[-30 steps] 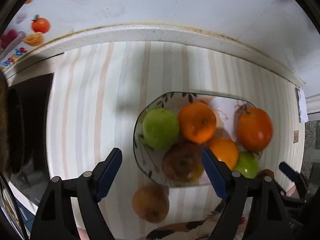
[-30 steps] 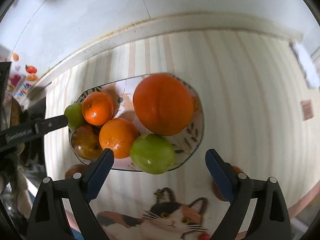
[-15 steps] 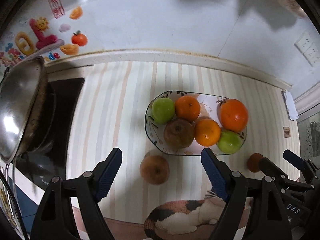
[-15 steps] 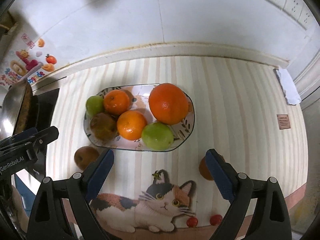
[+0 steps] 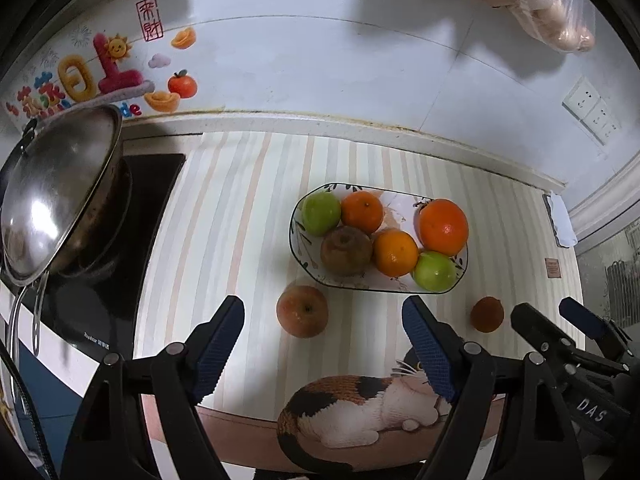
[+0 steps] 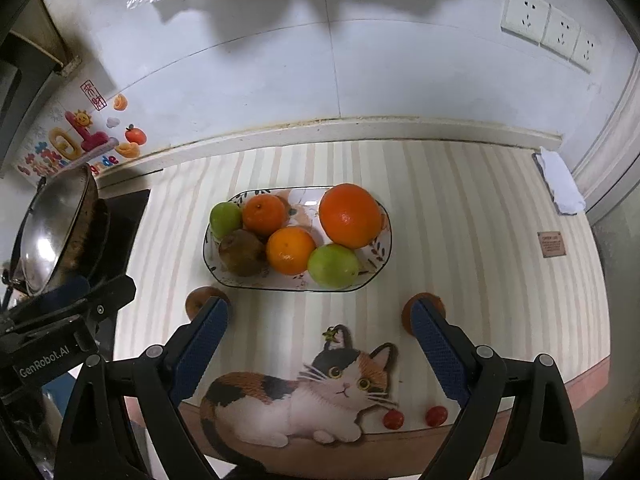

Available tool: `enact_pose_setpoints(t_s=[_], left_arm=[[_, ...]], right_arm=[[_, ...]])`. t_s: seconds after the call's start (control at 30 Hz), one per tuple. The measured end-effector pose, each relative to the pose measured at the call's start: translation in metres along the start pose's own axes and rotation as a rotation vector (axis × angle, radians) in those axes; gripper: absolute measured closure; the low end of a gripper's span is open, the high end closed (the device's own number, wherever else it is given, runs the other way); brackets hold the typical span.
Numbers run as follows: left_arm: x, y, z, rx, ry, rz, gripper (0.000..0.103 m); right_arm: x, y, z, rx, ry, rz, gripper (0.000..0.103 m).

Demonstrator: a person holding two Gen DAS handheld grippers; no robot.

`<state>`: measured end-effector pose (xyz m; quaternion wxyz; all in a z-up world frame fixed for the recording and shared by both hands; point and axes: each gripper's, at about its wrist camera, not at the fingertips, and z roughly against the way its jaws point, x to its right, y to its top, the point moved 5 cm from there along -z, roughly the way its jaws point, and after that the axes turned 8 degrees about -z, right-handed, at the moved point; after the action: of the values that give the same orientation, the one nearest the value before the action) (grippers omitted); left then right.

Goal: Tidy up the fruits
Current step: 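Move both open tools back toward the loose fruit on the counter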

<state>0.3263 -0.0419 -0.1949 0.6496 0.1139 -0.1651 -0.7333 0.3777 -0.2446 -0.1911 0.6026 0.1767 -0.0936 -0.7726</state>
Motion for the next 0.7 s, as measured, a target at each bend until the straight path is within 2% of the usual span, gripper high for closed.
enact_pose_setpoints(t_s=[0.17,0.3,0.47,0.6,0.7], left_arm=[[-0.009,-0.004,-0.02,-0.042,0.009,0.031,0.022],[-0.018,-0.008,-0.048,-0.093,0.018,0.052,0.022],[-0.025,-0.02,-0.096,-0.208,0.001,0.083,0.022],[-0.025,-0.035,-0.135,-0.311,-0.037,0.118,0.022],[-0.026,-0.043,-0.154,-0.355,-0.038,0.137,0.022]], right_arm=[[0.024,0.002,-0.015,-0.035,0.004,-0.084,0.008],[0.064,0.005,-0.044,-0.084,-0.04,-0.172,0.008],[0.11,0.002,-0.094,-0.187,-0.058,-0.28,0.008],[0.132,-0.004,-0.132,-0.251,-0.066,-0.343,0.008],[0.143,-0.009,-0.154,-0.284,-0.065,-0.379,0.009]])
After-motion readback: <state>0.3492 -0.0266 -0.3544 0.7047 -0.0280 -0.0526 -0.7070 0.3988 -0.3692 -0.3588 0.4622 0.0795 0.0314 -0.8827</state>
